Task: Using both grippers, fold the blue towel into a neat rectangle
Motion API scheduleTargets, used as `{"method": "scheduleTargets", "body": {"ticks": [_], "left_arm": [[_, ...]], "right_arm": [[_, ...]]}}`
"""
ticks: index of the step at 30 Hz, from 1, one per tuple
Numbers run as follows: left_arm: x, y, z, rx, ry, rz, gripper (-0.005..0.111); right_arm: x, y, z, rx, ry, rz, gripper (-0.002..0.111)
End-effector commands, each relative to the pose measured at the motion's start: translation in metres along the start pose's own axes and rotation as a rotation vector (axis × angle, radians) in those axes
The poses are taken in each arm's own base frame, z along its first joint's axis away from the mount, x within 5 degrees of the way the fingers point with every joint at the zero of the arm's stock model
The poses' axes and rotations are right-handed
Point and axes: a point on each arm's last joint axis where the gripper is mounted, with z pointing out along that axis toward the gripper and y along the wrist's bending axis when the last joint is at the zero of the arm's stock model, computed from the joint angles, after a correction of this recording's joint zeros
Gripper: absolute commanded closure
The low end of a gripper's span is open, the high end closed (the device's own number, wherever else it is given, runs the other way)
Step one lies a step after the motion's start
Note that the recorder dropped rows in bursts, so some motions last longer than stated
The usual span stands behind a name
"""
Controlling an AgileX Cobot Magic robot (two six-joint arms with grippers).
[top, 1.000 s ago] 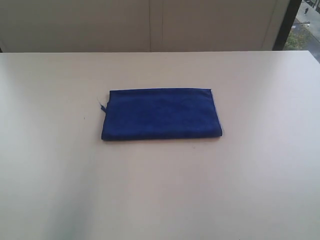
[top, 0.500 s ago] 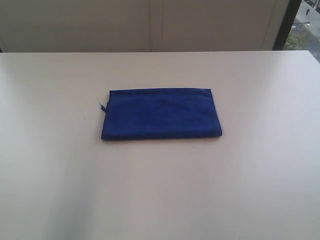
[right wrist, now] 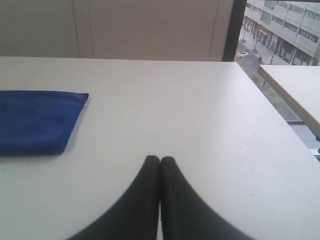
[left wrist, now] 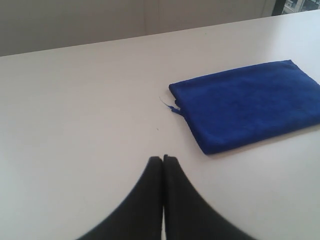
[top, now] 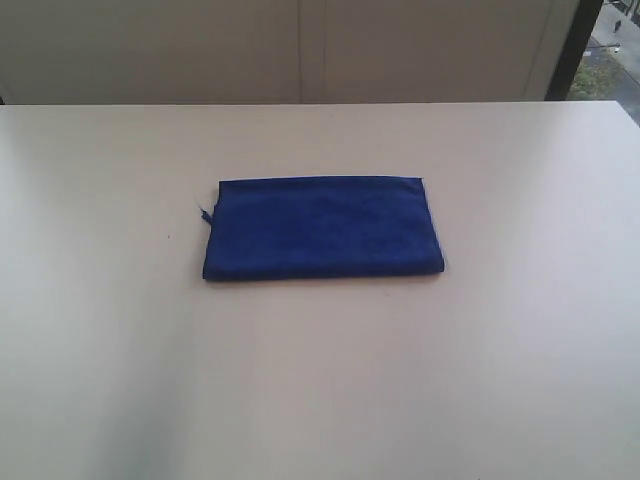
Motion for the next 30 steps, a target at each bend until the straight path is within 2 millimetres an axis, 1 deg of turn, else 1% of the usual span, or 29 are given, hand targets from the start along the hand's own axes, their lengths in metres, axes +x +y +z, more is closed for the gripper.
{"method": "scheduleTargets", "body": {"ticks": [1,3,30], "left_arm": [[0.0010,-0.0001,-0.0002,0.002,0.001,-0.015,0.107],[0.0010,-0.0001,-0.0002,0.002,0.001,-0.015,0.107],[0.0010,-0.0001,-0.0002,0.002,0.001,-0.015,0.107]], "right_arm": [[0.0052,-0.0005,0.0000,0.006,0.042,-0.010,0.108],[0.0075,-0.0006,-0.0001,0.007,0.066,-0.012,0.108],[0.0075,-0.0006,-0.0001,0.007,0.066,-0.012,0.108]]}}
